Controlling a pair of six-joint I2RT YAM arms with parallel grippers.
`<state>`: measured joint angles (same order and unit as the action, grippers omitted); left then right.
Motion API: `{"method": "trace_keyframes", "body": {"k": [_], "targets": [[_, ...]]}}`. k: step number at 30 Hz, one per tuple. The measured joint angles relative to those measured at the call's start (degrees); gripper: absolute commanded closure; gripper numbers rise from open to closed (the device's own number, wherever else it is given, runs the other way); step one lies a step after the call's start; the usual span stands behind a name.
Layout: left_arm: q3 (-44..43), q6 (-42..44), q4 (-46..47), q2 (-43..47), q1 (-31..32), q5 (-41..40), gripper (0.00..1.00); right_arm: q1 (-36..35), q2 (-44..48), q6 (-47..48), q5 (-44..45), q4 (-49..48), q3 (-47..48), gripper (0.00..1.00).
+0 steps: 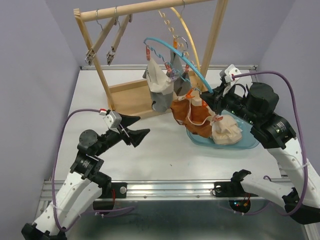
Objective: Remove the underwear clipped to the hanger
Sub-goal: Pick up the hanger from the clothesline.
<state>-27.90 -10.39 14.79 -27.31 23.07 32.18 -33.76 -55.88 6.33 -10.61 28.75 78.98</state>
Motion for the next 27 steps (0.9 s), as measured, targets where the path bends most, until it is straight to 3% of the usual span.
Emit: {"method": "trace_keyframes", "body": {"k": [6, 13, 19, 27], "targets": [[-3.02, 1.97, 1.75, -7.32, 17.79, -7.54, 0.18, 1.44, 2.75, -0.42, -5.97, -0.39, -4.98, 0.99], [-8.07, 10.16, 4.76, -16.04, 30.21, -15.69, 0.17, 1.95, 2.99, -2.23, -13.03, -0.11, -6.75, 1.00], [-11.43, 18.62, 6.73, -19.89, 35.12, -20.52, 0.17, 2.10, 2.21, -4.39, -19.78, -0.55, -6.71, 0.99], [-11.45, 24.04, 10.08, -20.00, 35.52, -23.87, 0.17, 2.25, -0.52, -8.63, -26.56, -1.03, -6.58, 0.99]]}}
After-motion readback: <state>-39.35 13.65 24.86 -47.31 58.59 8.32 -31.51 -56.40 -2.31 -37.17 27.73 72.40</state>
